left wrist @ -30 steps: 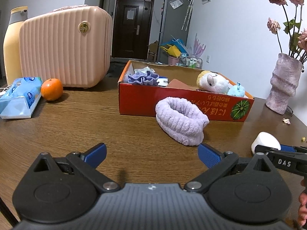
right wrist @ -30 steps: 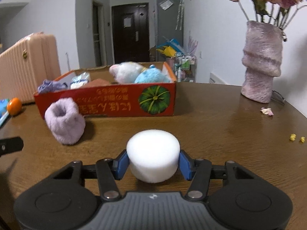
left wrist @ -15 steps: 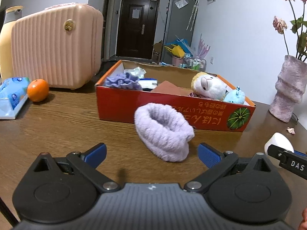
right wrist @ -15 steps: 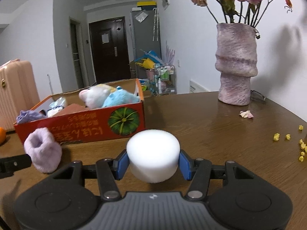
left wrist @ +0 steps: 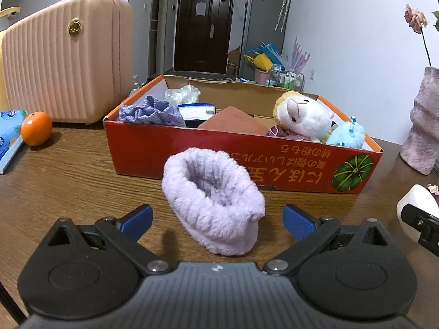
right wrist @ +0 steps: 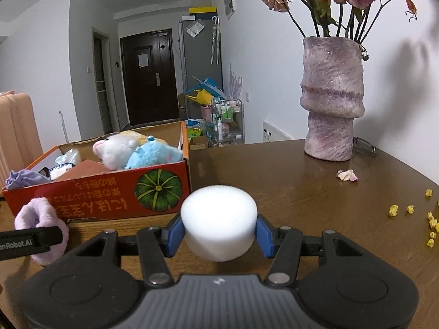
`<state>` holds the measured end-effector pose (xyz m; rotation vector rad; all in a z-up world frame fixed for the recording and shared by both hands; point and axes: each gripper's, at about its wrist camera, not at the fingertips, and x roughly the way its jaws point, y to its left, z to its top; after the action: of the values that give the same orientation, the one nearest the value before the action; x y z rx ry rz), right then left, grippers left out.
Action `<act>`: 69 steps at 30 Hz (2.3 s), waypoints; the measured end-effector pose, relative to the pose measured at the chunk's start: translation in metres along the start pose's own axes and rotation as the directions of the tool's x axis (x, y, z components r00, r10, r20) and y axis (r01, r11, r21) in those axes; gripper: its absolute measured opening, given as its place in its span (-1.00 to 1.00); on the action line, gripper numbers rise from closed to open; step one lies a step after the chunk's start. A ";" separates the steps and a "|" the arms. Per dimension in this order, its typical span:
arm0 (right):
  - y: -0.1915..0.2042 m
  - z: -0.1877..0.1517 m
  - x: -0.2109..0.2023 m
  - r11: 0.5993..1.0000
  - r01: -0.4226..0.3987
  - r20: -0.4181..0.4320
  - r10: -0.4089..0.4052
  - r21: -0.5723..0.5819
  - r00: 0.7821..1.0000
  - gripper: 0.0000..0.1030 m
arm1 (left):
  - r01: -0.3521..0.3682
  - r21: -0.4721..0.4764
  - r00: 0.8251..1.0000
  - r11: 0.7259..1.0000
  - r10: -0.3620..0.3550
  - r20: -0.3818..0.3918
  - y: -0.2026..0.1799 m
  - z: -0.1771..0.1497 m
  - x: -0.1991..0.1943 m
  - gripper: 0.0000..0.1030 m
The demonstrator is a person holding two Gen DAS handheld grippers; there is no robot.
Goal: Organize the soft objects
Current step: 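Close the right tool on the white round sponge while the left tool grasps the lavender wristband, then lift the white sponge and lavender wristband and carry them over the red box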
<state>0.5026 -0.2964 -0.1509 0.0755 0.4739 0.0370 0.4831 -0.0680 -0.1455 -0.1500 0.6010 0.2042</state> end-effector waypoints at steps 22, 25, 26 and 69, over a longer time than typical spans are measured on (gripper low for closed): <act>-0.001 0.003 0.004 1.000 -0.014 0.006 0.014 -0.006 1.000 0.06 | 0.060 0.031 0.995 0.998 -0.057 -0.085 0.005 0.009 0.018 -0.39; -0.001 0.002 0.003 1.000 -0.019 0.011 0.019 -0.008 1.000 0.06 | 0.089 0.035 0.992 0.995 -0.086 -0.088 0.008 0.010 0.014 -0.41; -0.001 0.002 0.002 1.000 -0.020 0.014 0.020 -0.009 1.000 0.06 | 0.096 0.037 0.992 0.995 -0.092 -0.086 0.009 0.010 0.013 -0.42; 0.131 0.037 0.030 0.969 -0.187 0.308 0.229 -0.159 0.924 0.05 | 0.169 0.037 0.927 0.985 -0.172 0.334 0.046 0.080 -0.008 -0.42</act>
<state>0.5439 -0.1668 -0.1216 0.0054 0.1309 0.2606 0.5097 -0.0090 -0.0790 -0.1552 0.2458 0.0555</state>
